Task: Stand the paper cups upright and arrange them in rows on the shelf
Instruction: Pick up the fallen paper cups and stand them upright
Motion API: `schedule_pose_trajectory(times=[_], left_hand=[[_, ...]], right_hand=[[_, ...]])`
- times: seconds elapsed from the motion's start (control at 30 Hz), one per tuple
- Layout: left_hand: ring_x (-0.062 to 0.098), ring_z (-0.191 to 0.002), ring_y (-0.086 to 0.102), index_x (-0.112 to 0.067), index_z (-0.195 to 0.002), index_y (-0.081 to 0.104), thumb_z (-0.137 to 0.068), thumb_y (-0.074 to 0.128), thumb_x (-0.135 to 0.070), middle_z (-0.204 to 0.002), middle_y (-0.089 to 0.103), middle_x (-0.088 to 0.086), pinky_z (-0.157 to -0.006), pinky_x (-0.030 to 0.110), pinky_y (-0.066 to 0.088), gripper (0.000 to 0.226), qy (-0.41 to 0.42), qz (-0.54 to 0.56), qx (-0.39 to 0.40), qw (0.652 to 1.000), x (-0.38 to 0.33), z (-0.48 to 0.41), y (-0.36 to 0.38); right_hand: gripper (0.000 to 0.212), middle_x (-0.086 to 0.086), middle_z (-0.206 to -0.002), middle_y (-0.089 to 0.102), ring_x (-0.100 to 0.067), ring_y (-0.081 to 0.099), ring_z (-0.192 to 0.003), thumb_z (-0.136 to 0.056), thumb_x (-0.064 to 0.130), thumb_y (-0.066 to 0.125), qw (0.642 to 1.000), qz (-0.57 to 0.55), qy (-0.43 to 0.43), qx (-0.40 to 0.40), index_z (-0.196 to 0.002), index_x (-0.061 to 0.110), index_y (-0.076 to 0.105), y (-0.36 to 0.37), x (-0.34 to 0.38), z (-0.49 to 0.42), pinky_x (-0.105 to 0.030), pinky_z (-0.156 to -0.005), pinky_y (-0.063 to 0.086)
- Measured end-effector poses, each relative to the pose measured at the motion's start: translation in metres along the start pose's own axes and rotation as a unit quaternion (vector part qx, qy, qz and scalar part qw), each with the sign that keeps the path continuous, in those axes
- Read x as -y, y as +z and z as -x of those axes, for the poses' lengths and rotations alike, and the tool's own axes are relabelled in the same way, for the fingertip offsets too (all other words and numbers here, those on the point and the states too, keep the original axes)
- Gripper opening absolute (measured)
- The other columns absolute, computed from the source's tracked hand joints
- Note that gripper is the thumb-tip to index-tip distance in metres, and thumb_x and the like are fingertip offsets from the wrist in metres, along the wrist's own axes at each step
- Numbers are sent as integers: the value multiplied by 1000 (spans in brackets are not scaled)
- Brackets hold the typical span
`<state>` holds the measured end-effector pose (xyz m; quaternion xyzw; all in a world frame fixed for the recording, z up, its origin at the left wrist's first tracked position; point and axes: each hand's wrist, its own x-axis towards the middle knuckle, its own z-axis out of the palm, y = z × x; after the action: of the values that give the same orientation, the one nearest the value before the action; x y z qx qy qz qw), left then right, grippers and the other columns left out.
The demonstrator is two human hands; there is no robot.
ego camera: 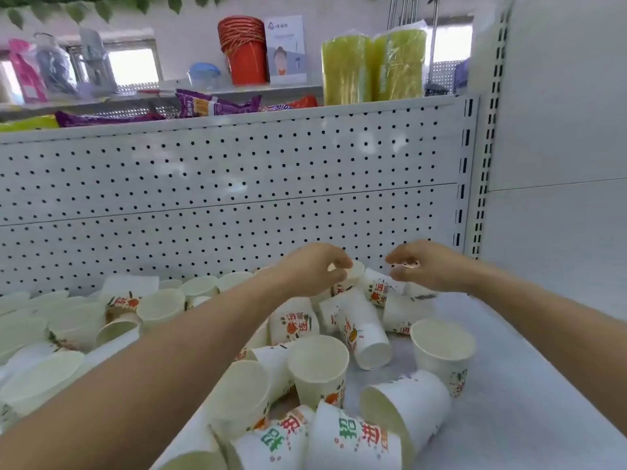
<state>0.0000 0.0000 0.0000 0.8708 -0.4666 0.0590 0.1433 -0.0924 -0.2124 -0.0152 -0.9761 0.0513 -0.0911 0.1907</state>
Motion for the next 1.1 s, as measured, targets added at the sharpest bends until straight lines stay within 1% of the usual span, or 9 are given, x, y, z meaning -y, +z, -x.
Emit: schedule_pose_trajectory(times=[0.07, 0.23, 0.4, 0.47, 0.6, 0.7, 0.8, 0.97, 1.1], left_hand=[[10, -113, 52, -23, -128, 56, -97, 53, -25, -128, 58, -10, -89, 23, 36, 32, -2, -24, 15, 1000, 6, -12, 2], [12, -108, 56, -28, -122, 60, -92, 60, -29, -120, 62, -10, -95, 30, 44, 30, 11, -68, 43, 997, 21, -36, 15], [11, -106, 58, -30, -117, 65, -92, 59, -29, -117, 66, -9, -98, 29, 38, 26, 27, -120, 21, 992, 20, -46, 20], [12, -107, 58, -31, -116, 66, -93, 58, -29, -117, 66, -9, -100, 29, 36, 24, 27, -129, 18, 991, 20, -48, 21], [15, -107, 57, -32, -115, 66, -94, 57, -30, -114, 67, -9, -103, 30, 31, 23, 17, -127, 17, 992, 23, -50, 22], [15, -106, 55, -32, -113, 65, -94, 57, -31, -111, 67, -9, -103, 31, 29, 21, 7, -124, 13, 992, 25, -50, 21], [13, -106, 55, -33, -113, 65, -93, 58, -34, -109, 67, -11, -101, 30, 29, 21, 1, -119, 25, 993, 25, -50, 20], [7, -104, 57, -33, -116, 64, -91, 59, -41, -111, 66, -15, -100, 29, 28, 27, 15, -95, 29, 995, 14, -52, 20], [5, -98, 60, -27, -113, 67, -93, 58, -35, -109, 68, -12, -91, 26, 45, 23, 68, -8, -19, 997, -15, -63, 30]], right_hand=[[42, 2, -132, 57, -13, 53, -115, -93, 34, 58, 999, 30, 12, -7, -132, 21, 53, 2, -4, -14, -26, -97, 41], [60, 3, -127, 58, -12, 54, -104, -83, 48, 66, 996, 59, 57, 24, -134, 22, 50, 20, -7, -46, -26, -91, 44], [79, 3, -119, 57, -21, 46, -106, -61, 72, 68, 976, 184, 97, 59, -125, 29, 50, 40, 4, -70, -39, -93, 45], [77, -1, -116, 55, -21, 40, -102, -62, 70, 70, 973, 195, 97, 73, -123, 28, 50, 44, 5, -73, -39, -91, 44], [75, -1, -111, 52, -20, 47, -97, -63, 62, 73, 979, 173, 83, 67, -124, 28, 47, 34, 7, -69, -36, -85, 48], [73, 5, -106, 55, -15, 56, -90, -66, 55, 72, 993, 94, 69, 24, -127, 27, 44, 21, 0, -58, -33, -78, 52], [58, 7, -101, 60, -11, 62, -85, -73, 48, 70, 995, -78, 61, -27, -122, 28, 46, 10, -8, -46, -30, -70, 55], [35, 0, -101, 64, -16, 66, -86, -86, 32, 64, 948, -280, 72, -132, -117, 22, 50, -9, -25, -27, -31, -70, 54], [36, -6, -102, 66, -21, 67, -85, -89, 28, 63, 907, -361, 96, -193, -121, 15, 52, -17, -54, -10, -34, -67, 54]])
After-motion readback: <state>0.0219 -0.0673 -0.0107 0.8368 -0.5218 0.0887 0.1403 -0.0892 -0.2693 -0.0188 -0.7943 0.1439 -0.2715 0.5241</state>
